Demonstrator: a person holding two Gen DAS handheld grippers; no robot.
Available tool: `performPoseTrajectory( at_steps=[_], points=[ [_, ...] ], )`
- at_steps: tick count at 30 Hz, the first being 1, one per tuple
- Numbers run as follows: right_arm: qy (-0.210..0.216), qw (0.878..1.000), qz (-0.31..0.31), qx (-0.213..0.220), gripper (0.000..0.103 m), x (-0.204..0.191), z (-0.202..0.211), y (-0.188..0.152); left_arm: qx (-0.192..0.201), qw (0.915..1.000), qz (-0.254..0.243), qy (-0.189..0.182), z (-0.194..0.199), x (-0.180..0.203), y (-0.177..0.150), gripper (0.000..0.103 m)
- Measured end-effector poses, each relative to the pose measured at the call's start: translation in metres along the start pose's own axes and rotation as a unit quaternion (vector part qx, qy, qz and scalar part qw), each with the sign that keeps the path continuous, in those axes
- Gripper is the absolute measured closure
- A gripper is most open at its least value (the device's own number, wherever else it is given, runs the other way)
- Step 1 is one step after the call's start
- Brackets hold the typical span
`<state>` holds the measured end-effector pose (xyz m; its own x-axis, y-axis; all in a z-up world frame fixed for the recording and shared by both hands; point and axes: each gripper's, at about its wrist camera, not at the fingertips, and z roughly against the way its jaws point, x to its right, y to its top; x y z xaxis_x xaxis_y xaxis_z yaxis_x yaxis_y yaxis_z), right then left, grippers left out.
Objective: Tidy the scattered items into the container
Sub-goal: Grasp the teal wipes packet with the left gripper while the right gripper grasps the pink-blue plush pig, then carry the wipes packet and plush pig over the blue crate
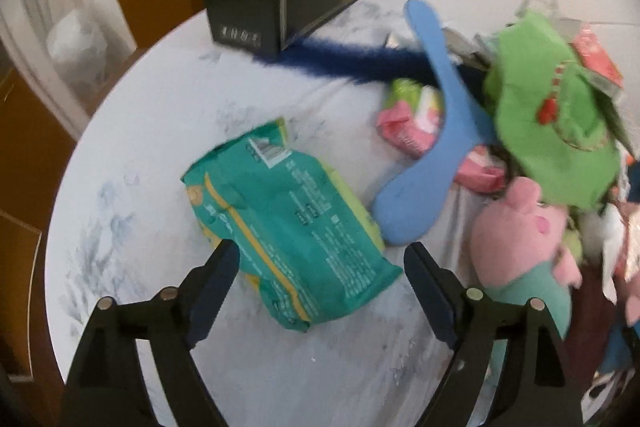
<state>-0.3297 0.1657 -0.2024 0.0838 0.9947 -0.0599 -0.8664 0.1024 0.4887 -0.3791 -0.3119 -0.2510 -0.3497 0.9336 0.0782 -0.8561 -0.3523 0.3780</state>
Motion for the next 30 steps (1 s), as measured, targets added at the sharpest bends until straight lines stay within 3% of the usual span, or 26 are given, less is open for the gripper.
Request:
performPoseTrajectory(
  at_steps=[4,7,10,13,17,22,30],
  points=[
    [0.001,1.0,-0.003,-0.007,0.0,0.002,-0.011,0.005,-0.034,0.9989,0.03,0.011,-0.028,0.001,-0.004,0.014],
    [0.003,1.0,-0.004,-0.019,0.0,0.001,-0.022,0.005,-0.028,0.9989,0.023,0.031,-0.036,0.009,-0.003,0.006],
    [0.0,1.0,-0.008,-0.028,0.0,0.001,-0.033,0.004,-0.023,0.9985,0.003,0.049,-0.044,0.014,-0.002,0.006],
    [0.007,0.999,-0.019,-0.032,0.0,0.004,-0.04,0.004,-0.011,0.9988,-0.009,0.047,-0.043,0.015,-0.003,0.011],
    [0.013,0.999,-0.016,-0.034,0.016,0.002,-0.041,0.003,-0.003,0.9991,-0.025,0.035,-0.033,0.012,-0.007,0.028],
    [0.012,1.0,-0.006,-0.014,0.023,-0.001,-0.025,0.0,0.0,0.999,-0.036,0.026,-0.016,0.002,-0.016,0.041],
    [0.019,0.999,0.001,0.042,0.023,-0.001,0.024,0.005,0.068,0.9956,-0.063,0.001,0.05,0.013,-0.016,0.041]
  ],
)
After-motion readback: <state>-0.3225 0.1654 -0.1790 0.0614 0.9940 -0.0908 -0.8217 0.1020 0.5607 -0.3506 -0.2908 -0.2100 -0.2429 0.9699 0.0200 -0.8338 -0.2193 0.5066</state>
